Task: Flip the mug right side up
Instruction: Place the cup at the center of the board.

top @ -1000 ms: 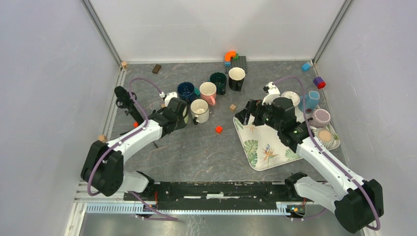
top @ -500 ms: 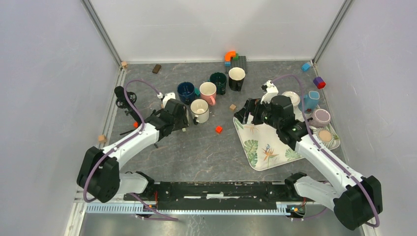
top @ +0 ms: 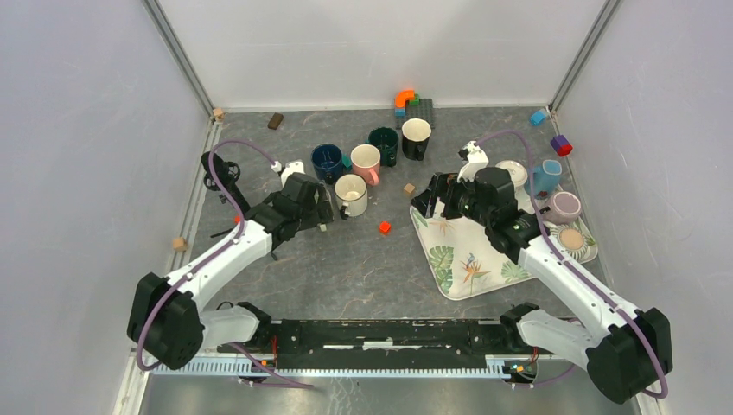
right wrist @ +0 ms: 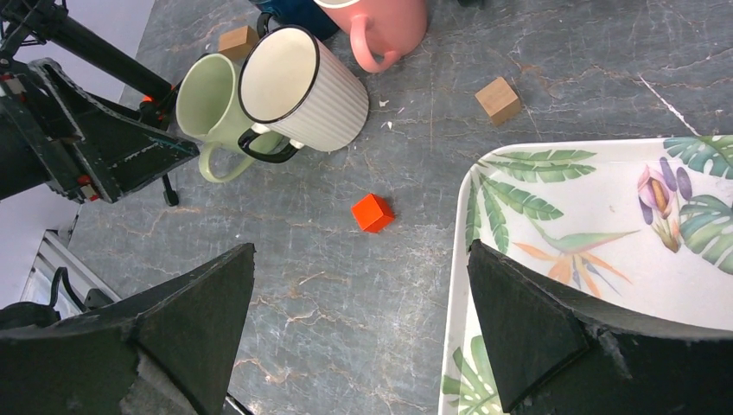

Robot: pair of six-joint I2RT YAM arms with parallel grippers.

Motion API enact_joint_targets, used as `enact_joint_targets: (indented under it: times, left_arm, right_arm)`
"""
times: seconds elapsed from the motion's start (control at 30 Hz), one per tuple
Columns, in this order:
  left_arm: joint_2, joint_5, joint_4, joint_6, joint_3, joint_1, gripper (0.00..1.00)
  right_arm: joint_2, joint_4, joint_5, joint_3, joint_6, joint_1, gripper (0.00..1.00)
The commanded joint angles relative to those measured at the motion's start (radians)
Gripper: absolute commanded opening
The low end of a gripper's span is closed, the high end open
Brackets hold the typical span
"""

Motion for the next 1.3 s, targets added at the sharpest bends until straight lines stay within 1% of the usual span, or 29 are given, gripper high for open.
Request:
enact_joint_targets:
  times: [0.0,0.27,0.53,0.7,0.87,1.07,1.13,1.27]
  left_arm:
    - [-0.037,0.008,-0.02,0.064,0.064,0.006,0.94]
    - [-0.076,0.026,-0.055,0.092,0.09,0.005,1.0]
    - [-0.106,0.067,-0.078,0.112,0.117,0.006,1.0]
    - [-0.142,0.12,-0.097,0.142,0.157,0.006,1.0]
    - [-0.151,0.244,-0.118,0.188,0.222,0.005,1.0]
    - [-0.144,0.465,-0.084,0.203,0.257,0.006,1.0]
    - [-0.133,0.514,-0.067,0.21,0.254,0.005,1.0]
    - [-0.118,0.565,-0.064,0.249,0.251,0.006,1.0]
  right_arm:
    - [0.008,0.019,0.023,0.051,-0.009,0.006,0.98]
    - [0.018,-0.002,0.048,0.065,-0.012,0.011,0.98]
    - [0.008,-0.045,0.096,0.073,-0.021,0.013,0.98]
    - [0.006,-0.102,0.167,0.096,-0.027,0.013,0.98]
    - [0.009,-0.217,0.346,0.136,-0.014,0.013,0.98]
    - [0.021,-0.365,0.668,0.192,0.042,0.011,0.98]
    - [0.032,-0.428,0.762,0.22,0.073,0.003,0.98]
    - [0.05,-0.505,0.853,0.254,0.111,-0.041,0.98]
